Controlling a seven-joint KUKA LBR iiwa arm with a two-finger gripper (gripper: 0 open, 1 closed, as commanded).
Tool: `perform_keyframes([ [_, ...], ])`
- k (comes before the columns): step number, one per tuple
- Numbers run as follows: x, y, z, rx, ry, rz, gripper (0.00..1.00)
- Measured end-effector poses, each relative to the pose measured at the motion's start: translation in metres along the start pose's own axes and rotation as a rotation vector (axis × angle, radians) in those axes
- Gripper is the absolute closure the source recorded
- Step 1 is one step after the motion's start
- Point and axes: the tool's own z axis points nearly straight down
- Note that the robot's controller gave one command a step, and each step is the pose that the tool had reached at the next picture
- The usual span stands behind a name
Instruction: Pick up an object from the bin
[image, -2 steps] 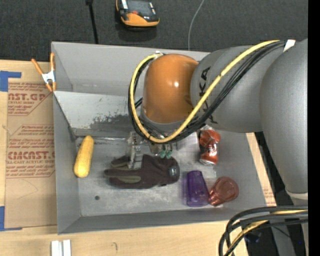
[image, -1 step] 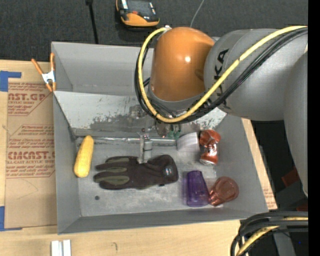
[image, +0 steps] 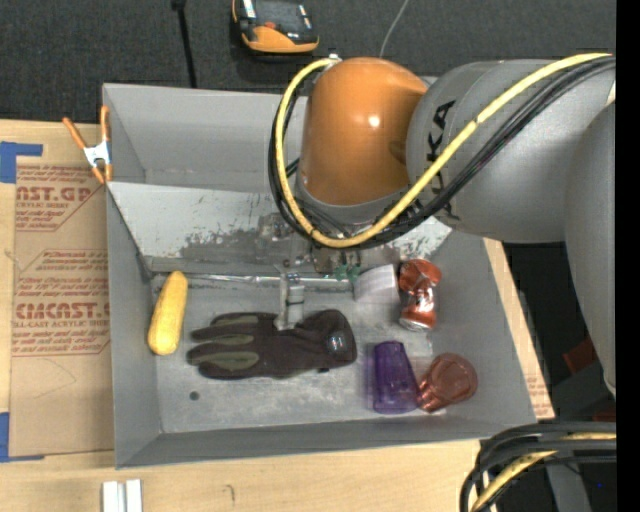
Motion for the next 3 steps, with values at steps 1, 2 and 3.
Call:
perform_keyframes([
  [1,0.011,-0.010,0.032,0.000,-0.006,-0.062,0.00],
  [2,0.028,-0.002,0.086,0.002,-0.001,-0.162,0.00],
  [3,0.030,0.010,0.127,-0.001,0.002,-0.146,1.00],
])
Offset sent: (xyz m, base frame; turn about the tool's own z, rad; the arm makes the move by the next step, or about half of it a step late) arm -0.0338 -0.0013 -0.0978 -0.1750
